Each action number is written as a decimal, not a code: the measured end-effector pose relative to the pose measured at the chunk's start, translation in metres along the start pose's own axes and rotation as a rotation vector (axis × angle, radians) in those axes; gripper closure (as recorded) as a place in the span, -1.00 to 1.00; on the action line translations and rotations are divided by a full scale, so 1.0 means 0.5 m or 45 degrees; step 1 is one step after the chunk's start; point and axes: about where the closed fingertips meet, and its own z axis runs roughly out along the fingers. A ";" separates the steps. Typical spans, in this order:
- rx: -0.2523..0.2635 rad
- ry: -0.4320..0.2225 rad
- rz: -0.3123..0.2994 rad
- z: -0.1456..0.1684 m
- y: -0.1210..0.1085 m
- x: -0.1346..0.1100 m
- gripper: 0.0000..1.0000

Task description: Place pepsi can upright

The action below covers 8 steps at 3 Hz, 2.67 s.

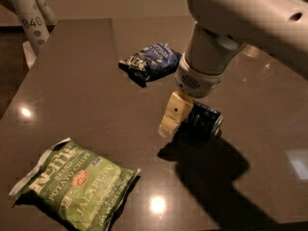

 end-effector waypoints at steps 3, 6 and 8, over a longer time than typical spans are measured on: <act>-0.020 -0.089 0.072 0.048 -0.001 -0.033 -0.01; -0.092 -0.600 -0.048 -0.090 -0.019 -0.125 1.00; -0.150 -1.057 -0.045 -0.150 -0.045 -0.151 1.00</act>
Offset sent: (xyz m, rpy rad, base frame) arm 0.0132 0.0178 -0.0376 0.0313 0.0230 -0.1045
